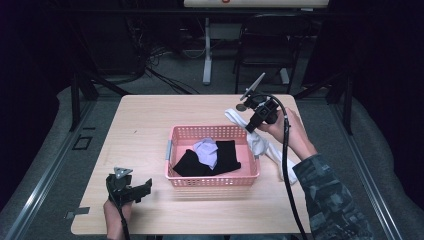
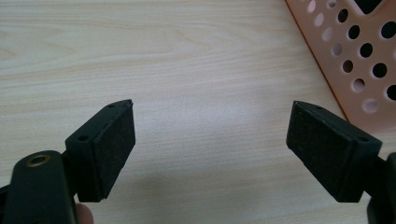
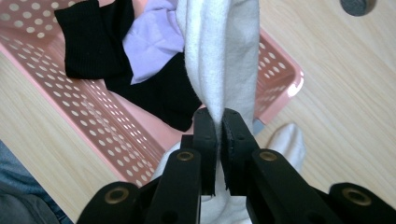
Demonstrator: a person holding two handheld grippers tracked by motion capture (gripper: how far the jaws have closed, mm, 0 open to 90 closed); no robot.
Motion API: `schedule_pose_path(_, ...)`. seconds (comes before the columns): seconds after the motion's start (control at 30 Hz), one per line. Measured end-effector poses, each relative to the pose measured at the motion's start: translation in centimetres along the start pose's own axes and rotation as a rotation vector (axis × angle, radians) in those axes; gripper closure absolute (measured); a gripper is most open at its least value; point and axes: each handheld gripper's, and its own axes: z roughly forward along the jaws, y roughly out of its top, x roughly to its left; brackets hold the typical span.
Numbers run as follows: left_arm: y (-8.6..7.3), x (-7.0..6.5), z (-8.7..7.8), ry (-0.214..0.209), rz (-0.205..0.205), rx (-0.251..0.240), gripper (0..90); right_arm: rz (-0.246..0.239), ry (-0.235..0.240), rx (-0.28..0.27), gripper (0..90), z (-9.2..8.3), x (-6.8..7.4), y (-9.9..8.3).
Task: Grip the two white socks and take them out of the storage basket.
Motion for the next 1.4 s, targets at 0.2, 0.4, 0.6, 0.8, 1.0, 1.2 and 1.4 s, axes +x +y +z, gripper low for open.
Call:
schedule_pose_path(0.2, 0.0, 0.0, 0.0, -0.001, 0.004, 0.002, 15.6, 0.026, -0.019, -0.012, 85.7, -1.1, -1.1, -1.1)
schedule_pose_path(0.4, 0.0, 0.0, 0.0, 0.001, 0.002, 0.001, 15.6, 0.046, -0.034, -0.009, 85.8, -1.7, -2.2, -2.3)
schedule_pose_path(0.6, 0.0, 0.0, 0.0, 0.002, 0.001, 0.001, 15.6, 0.078, -0.046, -0.001, 85.8, -1.9, -3.3, -3.5)
schedule_pose_path(0.8, 0.0, 0.0, 0.0, 0.001, 0.001, 0.001, 15.6, 0.124, -0.053, -0.009, 85.8, -2.0, -4.7, -4.8)
schedule_pose_path(1.0, 0.0, 0.0, 0.0, 0.002, 0.002, 0.002, 15.6, 0.153, -0.068, -0.001, 85.8, -2.1, -6.0, -6.1)
schedule_pose_path(1.2, 0.0, 0.0, 0.0, 0.003, -0.003, -0.001, 15.6, 0.186, -0.069, 0.011, 85.8, -1.6, -7.2, -7.3)
schedule_pose_path(1.4, 0.0, 0.0, 0.0, 0.002, 0.000, 0.002, 15.6, 0.214, -0.070, 0.031, 85.8, -0.4, -8.0, -8.4)
